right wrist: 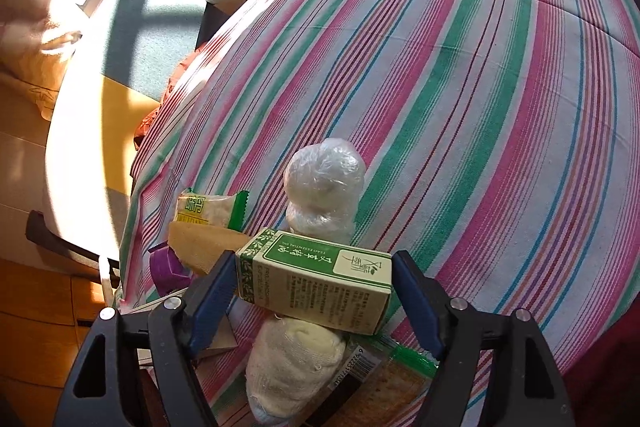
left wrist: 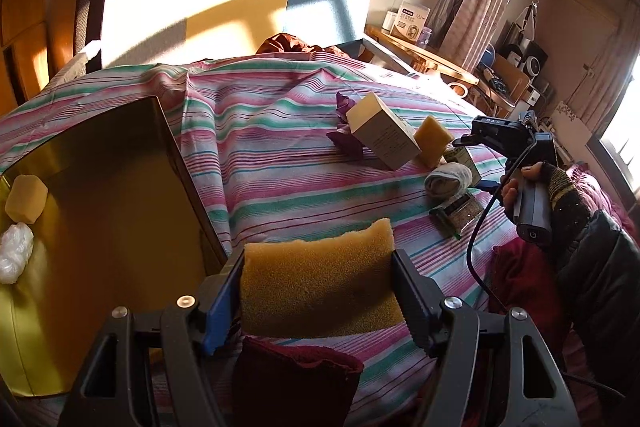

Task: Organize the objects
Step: 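Grasp the green tea box with the right tool while the left tool holds the large sponge, then lower the large sponge into the gold tray and open the left tool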

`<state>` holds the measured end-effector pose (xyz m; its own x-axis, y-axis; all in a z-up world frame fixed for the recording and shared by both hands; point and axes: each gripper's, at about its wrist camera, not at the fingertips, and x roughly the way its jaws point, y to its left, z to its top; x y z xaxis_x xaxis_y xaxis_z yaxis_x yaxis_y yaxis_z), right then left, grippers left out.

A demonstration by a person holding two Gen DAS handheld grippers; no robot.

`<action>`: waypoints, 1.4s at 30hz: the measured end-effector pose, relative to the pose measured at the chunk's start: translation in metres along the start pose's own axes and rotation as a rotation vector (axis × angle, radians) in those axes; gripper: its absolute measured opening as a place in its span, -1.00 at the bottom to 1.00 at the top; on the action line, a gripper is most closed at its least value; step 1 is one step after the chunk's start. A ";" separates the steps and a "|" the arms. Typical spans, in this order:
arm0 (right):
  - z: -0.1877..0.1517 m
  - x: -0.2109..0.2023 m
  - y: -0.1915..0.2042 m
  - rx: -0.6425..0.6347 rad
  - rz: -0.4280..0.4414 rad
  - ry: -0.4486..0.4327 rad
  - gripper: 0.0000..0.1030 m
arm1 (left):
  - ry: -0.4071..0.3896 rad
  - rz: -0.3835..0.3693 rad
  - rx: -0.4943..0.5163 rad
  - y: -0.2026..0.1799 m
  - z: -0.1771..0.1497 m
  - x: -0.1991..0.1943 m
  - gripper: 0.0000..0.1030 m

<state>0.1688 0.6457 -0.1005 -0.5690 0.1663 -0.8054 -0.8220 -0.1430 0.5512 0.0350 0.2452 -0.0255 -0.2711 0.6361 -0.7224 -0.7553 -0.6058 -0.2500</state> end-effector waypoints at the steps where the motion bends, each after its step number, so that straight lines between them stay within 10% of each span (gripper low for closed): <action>1: 0.000 -0.002 0.000 -0.005 0.005 -0.007 0.52 | -0.003 0.000 -0.001 0.000 0.000 -0.001 0.38; 12: -0.002 -0.040 0.020 -0.135 0.041 -0.163 0.52 | -0.088 0.087 -0.117 0.050 0.000 -0.047 0.38; 26: -0.012 -0.060 0.048 -0.273 0.112 -0.255 0.52 | -0.045 0.470 -0.356 0.194 -0.062 -0.089 0.42; 42: -0.035 -0.095 0.083 -0.452 0.095 -0.366 0.52 | -0.025 0.581 -0.310 0.198 -0.078 -0.094 0.96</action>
<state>0.1556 0.5837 0.0141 -0.6769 0.4471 -0.5847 -0.7211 -0.5622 0.4049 -0.0422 0.0286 -0.0578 -0.5993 0.1724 -0.7817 -0.2762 -0.9611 -0.0001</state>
